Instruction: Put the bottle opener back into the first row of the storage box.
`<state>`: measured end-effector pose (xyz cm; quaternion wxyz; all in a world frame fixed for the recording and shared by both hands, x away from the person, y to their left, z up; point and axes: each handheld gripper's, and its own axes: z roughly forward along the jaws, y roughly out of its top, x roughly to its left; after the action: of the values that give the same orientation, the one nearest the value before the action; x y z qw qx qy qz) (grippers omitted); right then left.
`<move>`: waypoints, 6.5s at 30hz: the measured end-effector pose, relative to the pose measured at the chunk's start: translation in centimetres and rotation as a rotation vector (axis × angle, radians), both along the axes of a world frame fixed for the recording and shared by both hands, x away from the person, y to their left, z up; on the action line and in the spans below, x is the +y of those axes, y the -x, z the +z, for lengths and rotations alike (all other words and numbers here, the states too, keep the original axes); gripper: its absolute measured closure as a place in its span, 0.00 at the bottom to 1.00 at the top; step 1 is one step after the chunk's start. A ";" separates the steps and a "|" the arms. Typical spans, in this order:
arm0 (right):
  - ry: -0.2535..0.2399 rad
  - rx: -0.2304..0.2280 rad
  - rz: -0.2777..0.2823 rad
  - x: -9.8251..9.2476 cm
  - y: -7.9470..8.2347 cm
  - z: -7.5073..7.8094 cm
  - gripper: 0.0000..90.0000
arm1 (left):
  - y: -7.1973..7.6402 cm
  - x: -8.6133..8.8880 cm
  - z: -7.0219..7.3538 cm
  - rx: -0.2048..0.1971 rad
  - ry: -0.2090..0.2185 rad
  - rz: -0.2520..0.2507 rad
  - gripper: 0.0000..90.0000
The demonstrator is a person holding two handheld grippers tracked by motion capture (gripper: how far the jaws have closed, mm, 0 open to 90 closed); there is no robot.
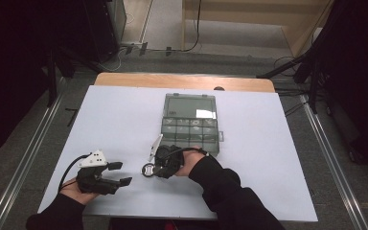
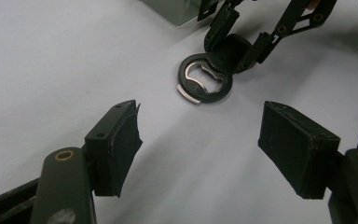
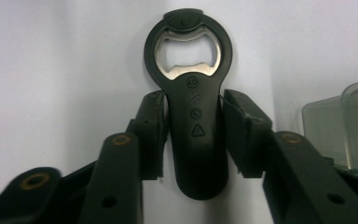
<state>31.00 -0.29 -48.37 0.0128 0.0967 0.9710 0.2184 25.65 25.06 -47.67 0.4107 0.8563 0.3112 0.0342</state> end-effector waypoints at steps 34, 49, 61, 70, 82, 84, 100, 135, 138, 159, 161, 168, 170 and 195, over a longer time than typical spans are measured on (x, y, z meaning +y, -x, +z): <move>-0.088 0.149 0.025 -1.4 -1.0 1.9 0.73 | 0.0 0.2 0.0 0.000 0.006 0.004 0.32; -0.104 0.142 -0.026 -4.2 -1.2 4.6 0.73 | -0.1 0.2 0.0 0.000 0.000 0.001 0.32; -0.126 0.134 -0.043 -5.9 -1.9 5.8 0.73 | 0.0 0.0 0.0 0.002 0.001 -0.004 0.32; -0.132 0.119 -0.074 -7.3 -2.7 6.5 0.73 | 0.0 0.0 0.0 0.003 0.000 -0.005 0.32; -0.126 0.109 -0.132 -9.8 -4.1 6.7 0.73 | 0.0 0.0 0.0 0.002 -0.001 -0.007 0.32; -0.125 0.105 -0.134 -10.2 -4.5 6.8 0.73 | 0.0 0.0 0.0 0.003 -0.001 -0.006 0.32; -0.131 0.087 -0.159 -13.0 -7.6 6.7 0.73 | -0.1 0.0 -0.1 0.003 0.002 -0.009 0.32; -0.101 0.082 -0.137 -11.2 -13.1 3.9 0.73 | 0.0 0.0 0.0 0.006 0.008 -0.011 0.32; -0.096 0.081 -0.139 -11.0 -13.1 3.7 0.73 | 0.0 0.0 0.0 0.007 0.006 -0.012 0.32; -0.194 0.070 -0.316 -11.8 -11.1 4.6 0.25 | -0.1 0.0 -0.1 0.006 0.001 -0.013 0.32; -0.198 0.068 -0.335 -11.9 -11.0 4.6 0.25 | -0.1 0.0 -0.1 0.006 0.001 -0.013 0.32; -0.188 0.056 -0.438 -12.3 -9.0 4.7 0.24 | -0.1 -0.1 -0.1 0.007 -0.005 -0.012 0.32; -0.184 0.059 -0.461 -12.4 -8.4 4.8 0.23 | -0.1 0.0 -0.1 0.006 -0.006 -0.008 0.32; -0.197 -0.010 -0.524 -13.9 -1.4 4.3 0.22 | -0.4 0.1 -0.3 0.014 -0.011 0.001 0.32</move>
<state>32.38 -14.17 -44.07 0.0642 0.3441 0.8869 0.3013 26.00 25.17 -47.98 0.4038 0.8586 0.3144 0.0302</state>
